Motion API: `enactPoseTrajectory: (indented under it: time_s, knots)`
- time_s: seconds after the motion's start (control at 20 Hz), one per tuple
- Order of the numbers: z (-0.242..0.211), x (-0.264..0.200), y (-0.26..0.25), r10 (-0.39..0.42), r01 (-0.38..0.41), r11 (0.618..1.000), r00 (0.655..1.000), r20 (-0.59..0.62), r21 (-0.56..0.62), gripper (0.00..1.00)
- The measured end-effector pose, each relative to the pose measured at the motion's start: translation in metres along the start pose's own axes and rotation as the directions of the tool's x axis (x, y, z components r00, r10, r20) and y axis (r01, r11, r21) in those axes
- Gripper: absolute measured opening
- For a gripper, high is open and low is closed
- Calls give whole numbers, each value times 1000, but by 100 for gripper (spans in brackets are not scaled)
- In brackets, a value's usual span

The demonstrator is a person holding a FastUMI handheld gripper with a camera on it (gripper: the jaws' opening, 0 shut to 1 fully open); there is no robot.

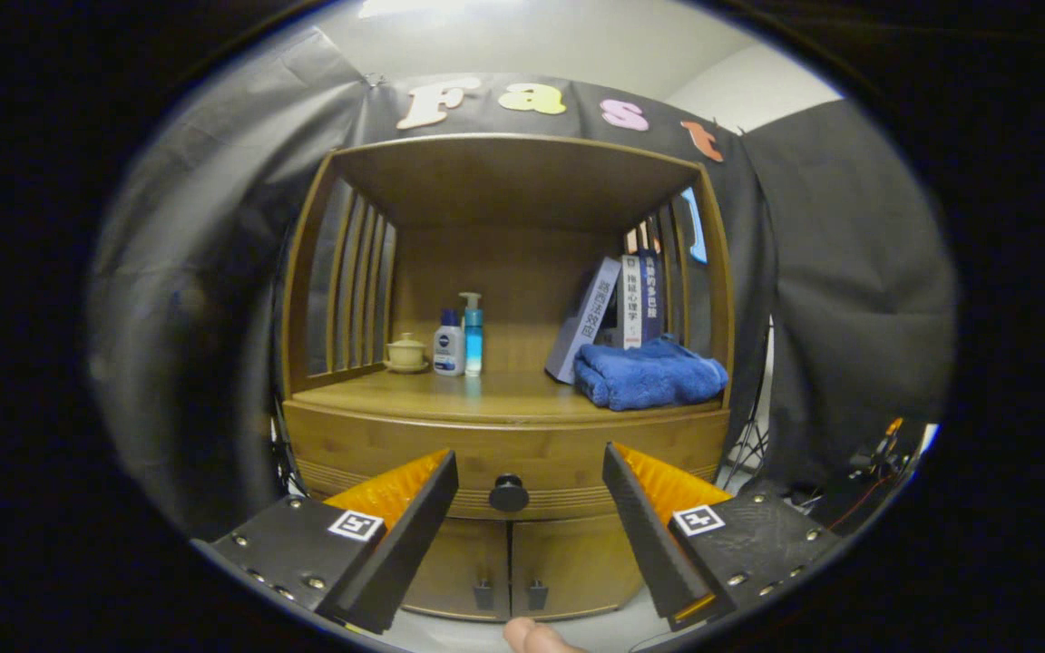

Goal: Pull open the drawer, take out the items inside it, and place them on the countertop above the cabinet.

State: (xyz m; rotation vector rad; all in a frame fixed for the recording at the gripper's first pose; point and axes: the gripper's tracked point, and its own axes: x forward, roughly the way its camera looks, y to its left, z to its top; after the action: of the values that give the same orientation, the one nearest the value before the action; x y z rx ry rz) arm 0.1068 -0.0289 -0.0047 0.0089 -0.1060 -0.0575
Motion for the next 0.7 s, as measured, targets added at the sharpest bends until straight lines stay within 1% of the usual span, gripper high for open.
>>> enactPoseTrajectory:
  time_s: [0.05,0.25,0.4,0.5,0.6,0.65,0.7]
  knots:
    - [0,12,3,2,-2,1000,1000,-3,0,100]
    - [-15,57,19,25,-26,997,1000,-14,-78,100]
    - [-33,80,19,-1,-4,991,1000,-31,-134,100]
    - [-45,92,14,-14,9,993,999,-41,-118,98]
    - [-65,98,10,-26,16,996,994,-104,-91,96]
    - [-77,103,10,-20,8,997,989,-144,-82,95]
    - [-80,108,13,7,-17,998,989,-145,-63,94]
